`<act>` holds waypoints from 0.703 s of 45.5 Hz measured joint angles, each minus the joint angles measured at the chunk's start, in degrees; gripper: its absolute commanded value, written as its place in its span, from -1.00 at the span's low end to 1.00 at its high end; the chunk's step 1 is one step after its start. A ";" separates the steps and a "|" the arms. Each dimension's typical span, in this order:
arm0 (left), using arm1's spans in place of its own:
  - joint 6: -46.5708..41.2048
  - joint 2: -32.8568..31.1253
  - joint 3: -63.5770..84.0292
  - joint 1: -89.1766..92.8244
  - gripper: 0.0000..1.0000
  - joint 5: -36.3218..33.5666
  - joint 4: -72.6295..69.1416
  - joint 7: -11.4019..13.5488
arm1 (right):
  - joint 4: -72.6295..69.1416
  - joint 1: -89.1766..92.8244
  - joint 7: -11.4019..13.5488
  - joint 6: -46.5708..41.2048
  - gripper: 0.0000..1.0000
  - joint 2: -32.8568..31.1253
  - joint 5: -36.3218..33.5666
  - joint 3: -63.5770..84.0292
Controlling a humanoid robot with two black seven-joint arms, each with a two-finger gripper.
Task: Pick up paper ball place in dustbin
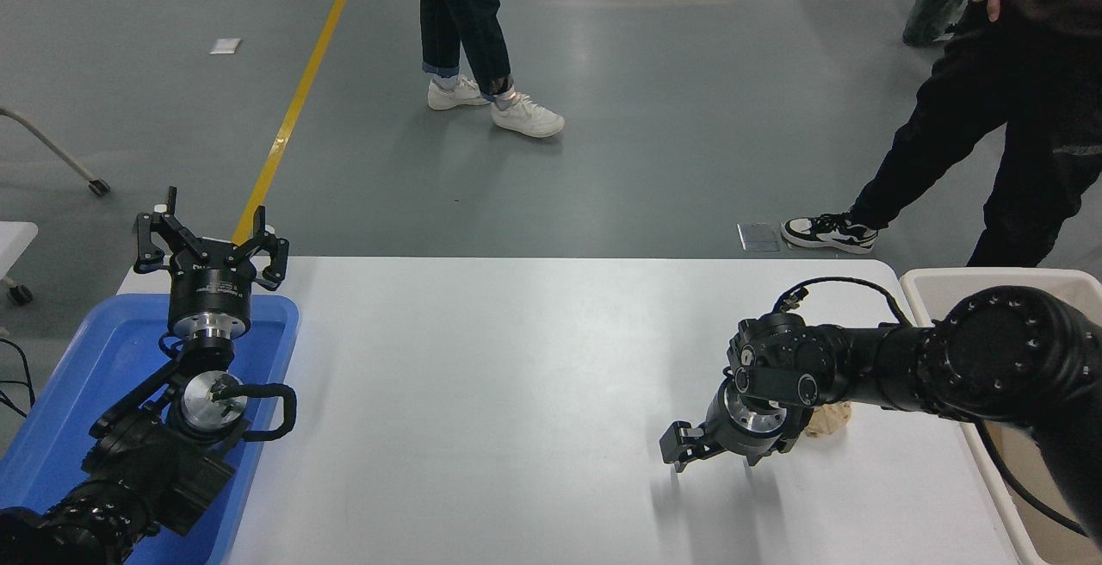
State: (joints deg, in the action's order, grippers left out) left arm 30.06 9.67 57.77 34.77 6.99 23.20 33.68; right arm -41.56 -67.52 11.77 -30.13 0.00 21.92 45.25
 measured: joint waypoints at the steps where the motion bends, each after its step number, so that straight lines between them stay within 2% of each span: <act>1: 0.00 0.00 0.02 0.00 0.98 0.01 0.00 0.00 | 0.08 0.07 0.00 0.00 1.00 0.00 0.00 0.00; 32: 0.00 0.09 -0.41 0.04 0.98 0.05 0.00 0.15 | -1.85 -5.81 0.11 -0.60 1.00 -0.02 -0.97 -0.05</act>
State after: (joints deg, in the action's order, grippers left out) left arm 30.06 9.75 57.36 34.81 7.03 23.20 33.83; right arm -43.42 -73.34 11.89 -30.73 -0.02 20.95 45.20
